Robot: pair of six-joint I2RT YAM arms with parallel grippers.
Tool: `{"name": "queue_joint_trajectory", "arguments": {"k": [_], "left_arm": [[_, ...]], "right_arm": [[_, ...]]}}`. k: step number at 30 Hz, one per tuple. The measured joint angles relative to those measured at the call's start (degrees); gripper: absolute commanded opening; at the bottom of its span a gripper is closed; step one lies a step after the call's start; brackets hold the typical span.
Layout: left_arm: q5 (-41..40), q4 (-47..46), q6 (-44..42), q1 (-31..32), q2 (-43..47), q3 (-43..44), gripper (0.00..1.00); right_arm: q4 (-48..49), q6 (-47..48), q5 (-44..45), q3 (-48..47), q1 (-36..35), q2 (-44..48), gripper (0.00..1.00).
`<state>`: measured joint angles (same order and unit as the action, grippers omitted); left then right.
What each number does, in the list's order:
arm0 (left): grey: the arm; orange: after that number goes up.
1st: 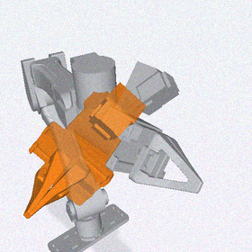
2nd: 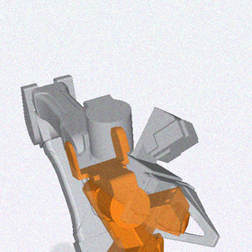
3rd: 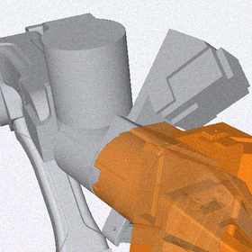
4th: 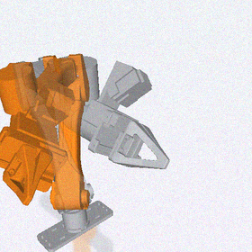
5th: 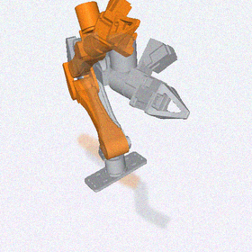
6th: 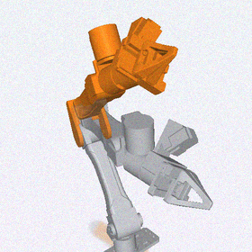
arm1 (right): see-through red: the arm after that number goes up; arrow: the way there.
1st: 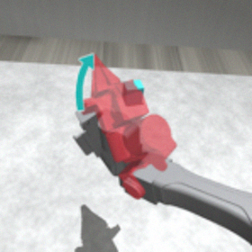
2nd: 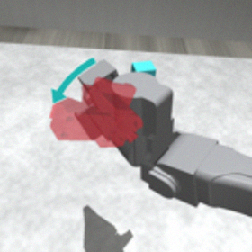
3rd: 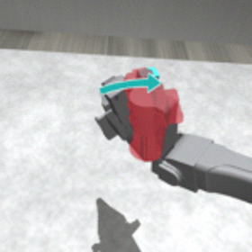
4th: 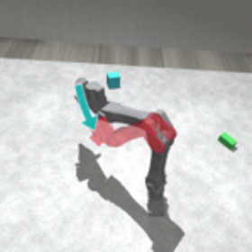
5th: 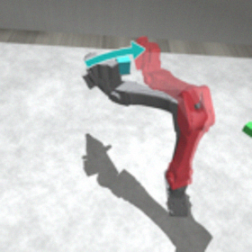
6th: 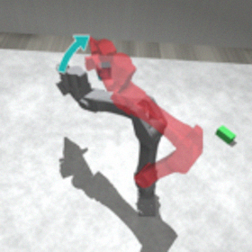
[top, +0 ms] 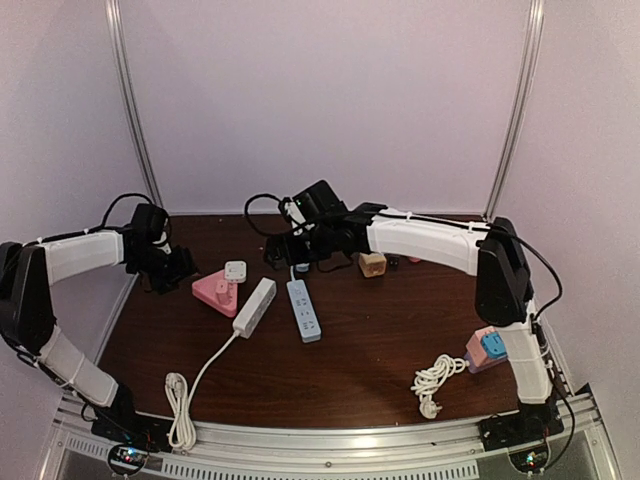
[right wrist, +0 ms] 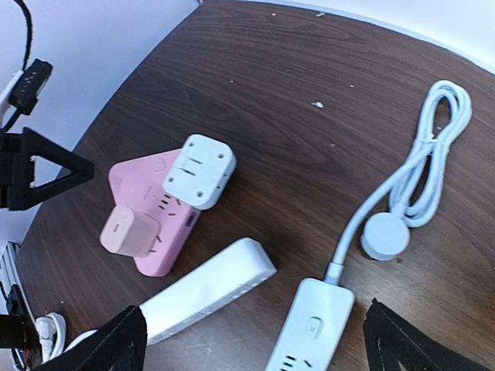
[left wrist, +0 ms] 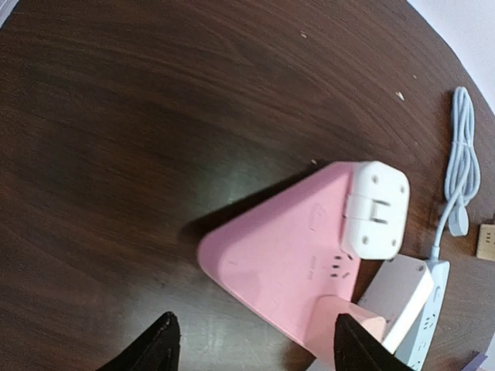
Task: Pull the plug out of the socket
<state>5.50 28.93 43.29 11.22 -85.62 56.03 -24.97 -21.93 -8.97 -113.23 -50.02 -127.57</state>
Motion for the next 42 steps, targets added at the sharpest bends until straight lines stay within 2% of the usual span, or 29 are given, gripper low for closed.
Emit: {"name": "queue_joint_trajectory", "arguments": {"k": [7,12,17,23,31,42], "left_arm": [[9.90,-10.36,-1.55,-12.83,-4.17,-3.48,0.77],[17.92,-20.85,-1.31,-16.28,-11.28,-3.56,0.78],[24.76,-29.79,0.00,-15.85,-13.81,-6.19,0.76],[29.42,-35.26,0.76,-15.23,-13.79,-9.92,0.73],[31.95,-37.13,1.77,-12.52,-12.85,-14.10,0.64],[32.00,-37.55,4.37,-5.92,-3.96,-17.88,0.48]], "right_arm": [[-2.97,-1.55,-0.15,-10.21,-3.85,-7.34,0.98],[-5.14,-1.84,-1.22,-11.74,-4.52,-9.25,0.98],[-6.78,-1.60,-1.57,-12.11,-4.50,-9.31,0.98],[-7.87,-0.94,-1.73,-12.15,-4.50,-9.31,0.98],[-8.87,-0.44,-2.71,-13.53,-4.50,-9.33,0.98],[-8.76,-0.17,-4.46,-16.20,-4.55,-10.82,0.92]]}}
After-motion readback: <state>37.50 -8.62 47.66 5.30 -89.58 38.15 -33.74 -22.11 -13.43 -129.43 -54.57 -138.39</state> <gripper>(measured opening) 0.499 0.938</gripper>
